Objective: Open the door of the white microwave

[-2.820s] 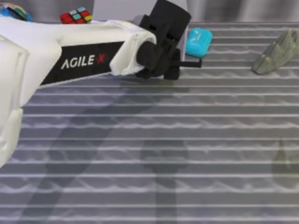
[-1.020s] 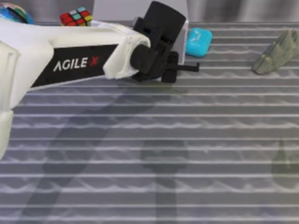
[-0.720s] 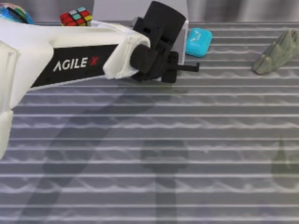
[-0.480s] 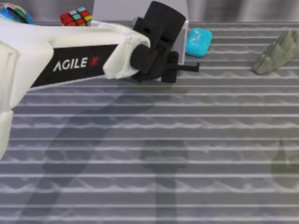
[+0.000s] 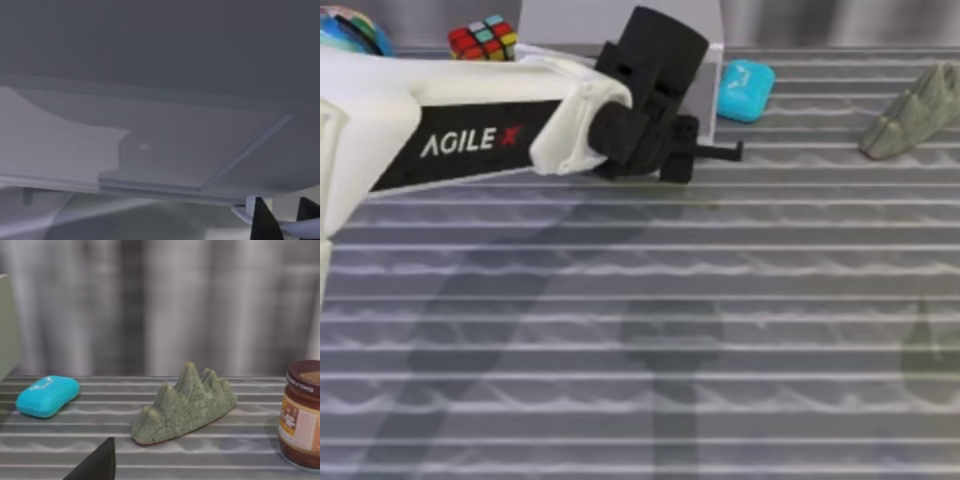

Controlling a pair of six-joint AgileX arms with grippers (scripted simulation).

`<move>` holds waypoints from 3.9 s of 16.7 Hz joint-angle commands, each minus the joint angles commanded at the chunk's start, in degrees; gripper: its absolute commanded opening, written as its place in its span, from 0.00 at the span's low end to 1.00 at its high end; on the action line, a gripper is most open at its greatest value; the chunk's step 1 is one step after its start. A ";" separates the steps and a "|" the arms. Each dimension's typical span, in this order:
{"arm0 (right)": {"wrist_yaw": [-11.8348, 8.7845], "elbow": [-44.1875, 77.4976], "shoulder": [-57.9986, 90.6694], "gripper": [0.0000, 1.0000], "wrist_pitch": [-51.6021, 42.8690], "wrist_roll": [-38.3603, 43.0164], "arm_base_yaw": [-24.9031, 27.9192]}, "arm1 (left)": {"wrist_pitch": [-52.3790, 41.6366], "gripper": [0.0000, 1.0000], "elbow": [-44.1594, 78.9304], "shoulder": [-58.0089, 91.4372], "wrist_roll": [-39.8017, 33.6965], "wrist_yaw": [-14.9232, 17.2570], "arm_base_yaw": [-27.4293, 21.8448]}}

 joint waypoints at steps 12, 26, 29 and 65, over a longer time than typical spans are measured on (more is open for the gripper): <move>0.00 0.00 0.00 1.00 0.00 0.00 0.00 | 0.27 0.00 -0.82 -0.28 0.62 0.36 0.22; 0.00 0.00 0.00 1.00 0.00 0.00 0.00 | 0.27 0.00 -0.82 -0.28 0.62 0.36 0.22; 0.00 0.00 0.00 1.00 0.00 0.00 0.00 | 0.48 0.00 -1.25 -0.49 0.88 1.10 -0.06; 0.00 0.00 0.00 1.00 0.00 0.00 0.00 | 3.28 0.00 -6.11 -3.95 5.69 4.69 1.32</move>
